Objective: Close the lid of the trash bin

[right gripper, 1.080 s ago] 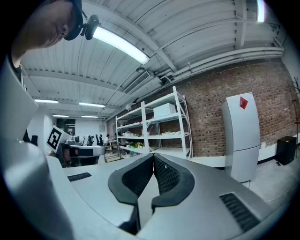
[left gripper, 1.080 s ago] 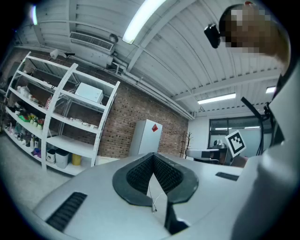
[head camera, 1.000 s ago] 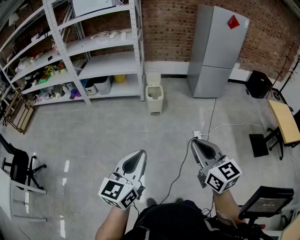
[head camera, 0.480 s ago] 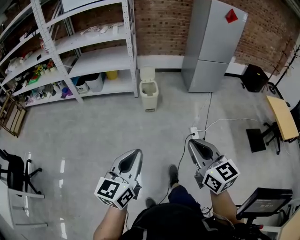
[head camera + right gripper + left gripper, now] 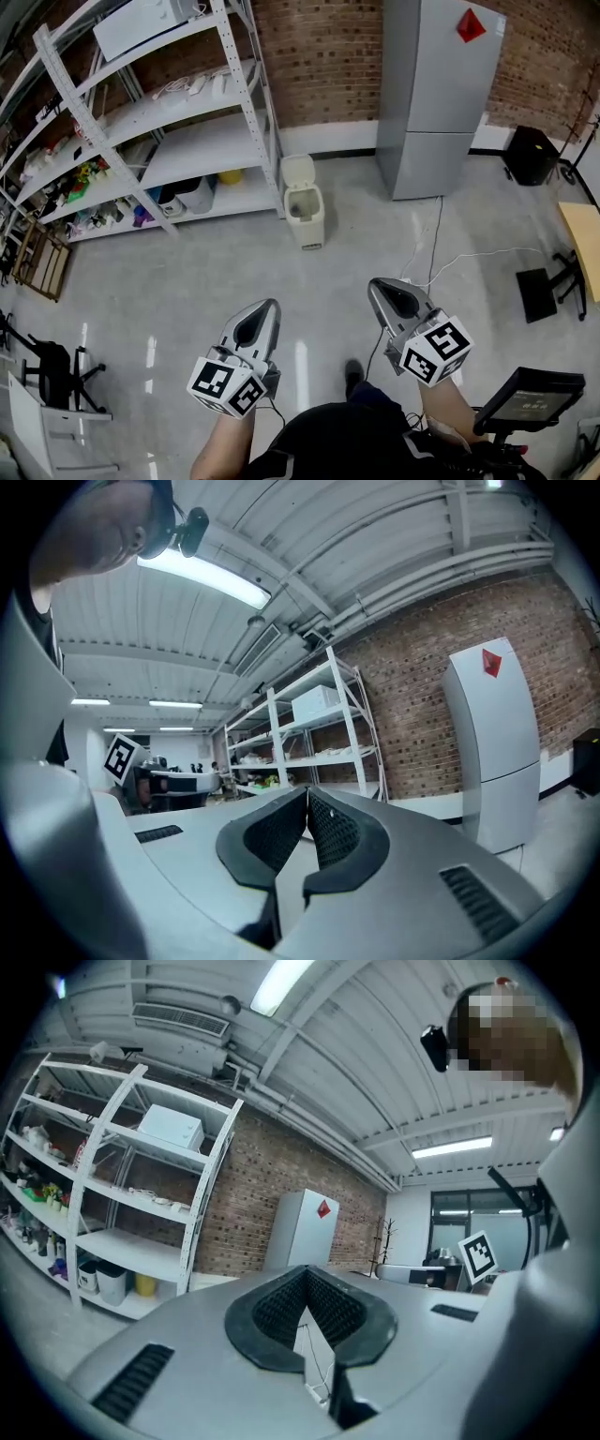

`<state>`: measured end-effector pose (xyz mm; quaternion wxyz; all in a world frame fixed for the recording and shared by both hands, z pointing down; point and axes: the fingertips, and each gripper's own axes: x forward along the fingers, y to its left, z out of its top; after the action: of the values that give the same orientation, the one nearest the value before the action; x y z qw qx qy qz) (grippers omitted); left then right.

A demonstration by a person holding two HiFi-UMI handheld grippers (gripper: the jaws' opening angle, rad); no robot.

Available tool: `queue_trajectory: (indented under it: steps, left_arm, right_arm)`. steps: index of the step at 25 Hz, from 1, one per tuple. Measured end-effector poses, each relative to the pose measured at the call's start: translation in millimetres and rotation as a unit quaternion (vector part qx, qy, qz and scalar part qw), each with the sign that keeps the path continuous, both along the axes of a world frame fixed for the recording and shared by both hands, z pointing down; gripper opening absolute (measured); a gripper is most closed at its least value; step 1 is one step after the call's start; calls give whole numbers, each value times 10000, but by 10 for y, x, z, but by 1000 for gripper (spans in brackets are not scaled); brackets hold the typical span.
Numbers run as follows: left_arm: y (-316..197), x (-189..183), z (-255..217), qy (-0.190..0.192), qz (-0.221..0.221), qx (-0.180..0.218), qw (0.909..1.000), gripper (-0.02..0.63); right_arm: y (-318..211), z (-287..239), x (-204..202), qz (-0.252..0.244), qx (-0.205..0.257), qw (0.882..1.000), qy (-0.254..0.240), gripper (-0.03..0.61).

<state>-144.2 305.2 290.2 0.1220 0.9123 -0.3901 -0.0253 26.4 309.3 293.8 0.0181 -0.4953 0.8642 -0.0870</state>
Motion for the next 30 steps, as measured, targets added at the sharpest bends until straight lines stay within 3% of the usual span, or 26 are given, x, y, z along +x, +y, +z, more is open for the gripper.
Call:
queue_trajectory:
  steps: [9, 18, 23, 30]
  left_arm:
    - [-994, 558, -76, -266, -243, -177, 9992, -2]
    - [-1696, 735, 33, -391, -236, -252, 9986, -2]
    - [-2273, 544, 110, -210, -301, -81, 9993, -2]
    - [-3298, 83, -14, 124, -392, 215, 9989, -2]
  right_arm:
    - [-1039, 0, 685, -134, -124, 9998, -87, 8]
    - [-1882, 135, 814, -102, -151, 9994, -309, 8]
    - [-2413, 213, 619, -96, -225, 9997, -96, 8]
    - [-3392, -18, 432, 300, -227, 9991, 196, 8]
